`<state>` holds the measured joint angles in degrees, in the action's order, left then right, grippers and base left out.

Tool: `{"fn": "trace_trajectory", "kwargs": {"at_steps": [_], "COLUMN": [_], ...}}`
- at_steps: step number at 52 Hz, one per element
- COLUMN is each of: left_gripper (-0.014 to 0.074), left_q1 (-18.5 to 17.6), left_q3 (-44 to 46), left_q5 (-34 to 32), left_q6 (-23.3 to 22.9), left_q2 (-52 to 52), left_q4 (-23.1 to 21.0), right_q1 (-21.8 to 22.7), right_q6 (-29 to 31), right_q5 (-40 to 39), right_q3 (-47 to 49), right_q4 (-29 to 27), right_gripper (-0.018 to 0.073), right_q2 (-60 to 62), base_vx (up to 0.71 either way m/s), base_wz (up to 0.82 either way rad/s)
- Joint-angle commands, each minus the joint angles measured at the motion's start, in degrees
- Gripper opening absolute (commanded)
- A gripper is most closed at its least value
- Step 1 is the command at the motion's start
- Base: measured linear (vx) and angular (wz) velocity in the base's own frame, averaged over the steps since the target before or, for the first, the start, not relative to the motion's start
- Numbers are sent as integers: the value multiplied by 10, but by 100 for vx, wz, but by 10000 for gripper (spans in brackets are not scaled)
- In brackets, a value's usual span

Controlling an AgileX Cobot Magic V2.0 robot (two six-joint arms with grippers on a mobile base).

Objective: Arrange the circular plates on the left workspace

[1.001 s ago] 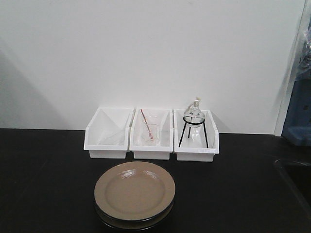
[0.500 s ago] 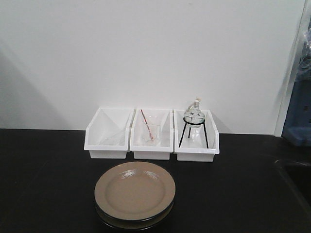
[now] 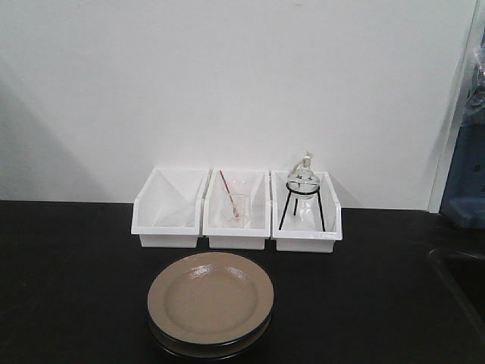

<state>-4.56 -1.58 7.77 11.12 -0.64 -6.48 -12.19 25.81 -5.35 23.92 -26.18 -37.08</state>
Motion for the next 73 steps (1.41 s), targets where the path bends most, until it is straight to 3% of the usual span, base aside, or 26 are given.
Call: {"fn": "trace_trajectory", "kwargs": {"at_steps": [1,38,41,46,50,56,57,58,65,73], "left_gripper": [2,2,2,2,2,2,2,2,2,2], "left_q1": [-2,-2,-2,-2,-4,-4,-4,-4,-4,-4], "left_q3": [-11,-11,-11,-11,-11,-11,-11,-11,-11,-11], "left_q5": [-46,-45,-45,-45,-45,-45,-45,-42,-41,-38], "left_q6": [-8,-8,-8,-8,-8,-8,-8,-8,-8,-8], "left_q2": [-10,-9,-9,-9,-9,-9,-9,-9,-9,-9], "left_q4": [-3,-1,-1,-1,-1,-1,-1,-1,-1,-1], "right_q1": [3,3,3,3,13,64,71,114,153,168], "right_q6": [6,12,12,-47,-138,-237,-242,-242,-241,-250], "right_q5": [-44,-43,-39,5,39,54,54,54,61,78], "right_q3": [18,17,6,-26,-65,-132,-140,-191,-258,-268], "right_q4": [3,4,25,107,188,266,270,273,271,273], "right_gripper": [-5,-5,-5,-5,-5,-5,-5,-5,-5,-5], "right_q2": [0,0,3,30,68,135,152,240,370,376], "base_vx": [0,0,0,0,0,0,0,0,0,0], "base_wz": [0,0,0,0,0,0,0,0,0,0]}}
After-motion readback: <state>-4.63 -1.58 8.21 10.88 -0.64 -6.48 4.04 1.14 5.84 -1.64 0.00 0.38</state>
